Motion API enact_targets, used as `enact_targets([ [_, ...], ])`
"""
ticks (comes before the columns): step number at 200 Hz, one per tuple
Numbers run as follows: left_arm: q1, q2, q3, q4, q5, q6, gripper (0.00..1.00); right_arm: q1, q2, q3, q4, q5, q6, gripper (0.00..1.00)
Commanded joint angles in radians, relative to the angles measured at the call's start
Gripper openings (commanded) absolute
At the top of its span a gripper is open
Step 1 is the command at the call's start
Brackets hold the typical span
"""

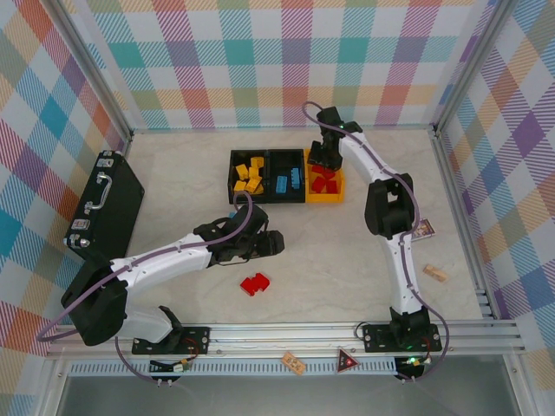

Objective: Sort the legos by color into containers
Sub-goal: Place the lego in the container, then pick up the lego from the middle-left of the table.

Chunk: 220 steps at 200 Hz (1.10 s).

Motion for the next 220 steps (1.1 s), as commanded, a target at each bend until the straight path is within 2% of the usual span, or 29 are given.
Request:
enact_targets([
  [1, -0.001, -0.022, -0.015, -0.023, -0.013, -0.013, 0.62, 0.0, 0.006, 0.043, -0.016, -0.041, 0.022, 0.46],
  [18, -0.001, -0.026, -0.018, -0.023, -0.016, -0.014, 0.62, 0.0, -0.023, 0.022, -0.01, -0.04, 0.022, 0.49],
  [49, -0.001, -0.037, -0.024, -0.037, -0.023, -0.018, 0.62, 0.0, -0.127, -0.083, 0.034, -0.037, 0.014, 0.49],
  [121, -0.001, -0.086, -0.043, -0.141, -0.023, -0.016, 0.62, 0.006, -0.501, -0.552, 0.216, -0.087, 0.004, 0.5],
  [160, -0.004, -0.117, -0.039, -0.233, -0.005, 0.046, 0.62, 0.025, -0.73, -0.831, 0.284, -0.143, -0.013, 0.53],
  [193, -0.022, -0.075, 0.014, -0.345, 0.039, 0.171, 0.64, 0.043, -0.908, -1.047, 0.291, -0.237, -0.038, 0.55],
  [220, -0.053, -0.004, 0.08, -0.437, 0.014, 0.26, 0.66, 0.049, -1.046, -1.226, 0.303, -0.409, -0.052, 0.58],
])
